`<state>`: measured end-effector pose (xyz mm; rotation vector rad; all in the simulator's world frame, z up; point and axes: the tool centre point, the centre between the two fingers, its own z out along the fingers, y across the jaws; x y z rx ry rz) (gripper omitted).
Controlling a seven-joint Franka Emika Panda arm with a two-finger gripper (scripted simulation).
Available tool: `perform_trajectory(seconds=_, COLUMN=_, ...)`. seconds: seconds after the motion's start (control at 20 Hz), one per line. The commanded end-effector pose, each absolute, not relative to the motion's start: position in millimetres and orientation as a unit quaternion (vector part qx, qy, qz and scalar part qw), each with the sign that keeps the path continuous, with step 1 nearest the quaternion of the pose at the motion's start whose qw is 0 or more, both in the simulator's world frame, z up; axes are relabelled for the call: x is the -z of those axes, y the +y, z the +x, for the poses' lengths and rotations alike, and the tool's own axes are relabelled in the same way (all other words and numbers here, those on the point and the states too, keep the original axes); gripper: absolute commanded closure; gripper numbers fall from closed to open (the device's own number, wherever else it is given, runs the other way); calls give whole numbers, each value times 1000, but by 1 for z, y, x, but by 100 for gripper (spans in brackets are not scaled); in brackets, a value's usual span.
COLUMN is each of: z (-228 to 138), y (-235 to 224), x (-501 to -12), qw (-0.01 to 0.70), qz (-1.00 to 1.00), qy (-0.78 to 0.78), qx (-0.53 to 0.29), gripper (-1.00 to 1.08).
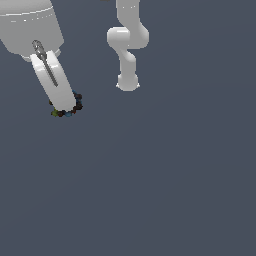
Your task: Pick up the object and move it to a goal position.
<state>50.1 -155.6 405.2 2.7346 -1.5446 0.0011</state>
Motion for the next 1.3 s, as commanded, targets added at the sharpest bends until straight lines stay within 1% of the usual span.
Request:
perform_trajectory(seconds=0.0, z=54, y=-159, x=-417, qw=0, qz=871, qy=-492, qx=-1, gripper=108)
perform_trajectory(seconds=0.65, z=69, y=-173, x=-457, qw=0, qz=871, qy=-491, qx=0, gripper=108)
perform_trajectory(seconds=1.25, z=75, y=-179, x=-471, qw=0, qz=871, qy=-492, qx=0, gripper=108)
